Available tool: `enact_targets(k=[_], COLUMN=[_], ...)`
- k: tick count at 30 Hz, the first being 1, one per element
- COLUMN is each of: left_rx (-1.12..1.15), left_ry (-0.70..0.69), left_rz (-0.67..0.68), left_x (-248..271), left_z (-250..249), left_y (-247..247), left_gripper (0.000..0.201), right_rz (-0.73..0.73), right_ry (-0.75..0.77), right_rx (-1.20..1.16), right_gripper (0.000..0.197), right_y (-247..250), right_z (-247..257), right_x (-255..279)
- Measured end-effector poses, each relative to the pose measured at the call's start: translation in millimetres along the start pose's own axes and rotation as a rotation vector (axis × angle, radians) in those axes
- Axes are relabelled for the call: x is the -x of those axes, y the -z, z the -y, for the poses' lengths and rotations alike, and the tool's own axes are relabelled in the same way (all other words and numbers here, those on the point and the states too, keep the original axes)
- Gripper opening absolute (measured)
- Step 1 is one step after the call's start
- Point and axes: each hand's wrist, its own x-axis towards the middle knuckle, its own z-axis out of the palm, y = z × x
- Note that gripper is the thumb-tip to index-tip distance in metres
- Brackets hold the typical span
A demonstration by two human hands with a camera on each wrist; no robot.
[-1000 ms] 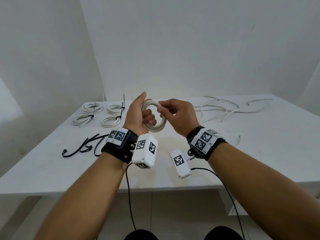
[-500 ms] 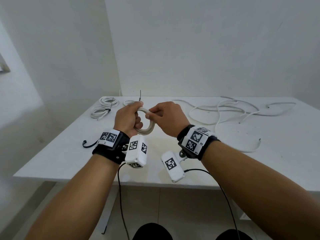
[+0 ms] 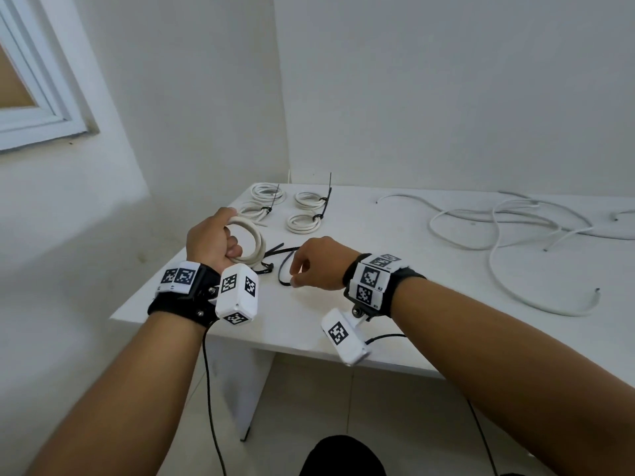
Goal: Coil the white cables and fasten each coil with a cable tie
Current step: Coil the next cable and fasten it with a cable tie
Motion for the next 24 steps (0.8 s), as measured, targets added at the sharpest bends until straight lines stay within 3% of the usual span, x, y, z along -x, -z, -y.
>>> enact_targets(k=[7, 12, 17, 24], left_rx=[-0.005, 0.008, 0.024, 0.014], left_ry=[0.028, 0.040, 0.069, 0.102], left_rz=[-0.027, 0.002, 0.033, 0.117], left_x=[-1, -2, 1, 10], left_z=[5, 11, 18, 40], left_y=[10, 2, -15, -64], left_gripper=[0.034, 0.035, 0.034, 0.035], right_rz=[0.033, 0.060, 0.023, -0.088], right_ry=[-0.027, -0.050, -0.081, -0.252], right_rx=[0.047, 0.071, 0.091, -0.088], right_gripper=[0.027, 0.017, 0.006, 0.012], right_y=[-17, -20, 1, 44], right_z=[17, 9, -21, -100], right_x=[-28, -38, -27, 13])
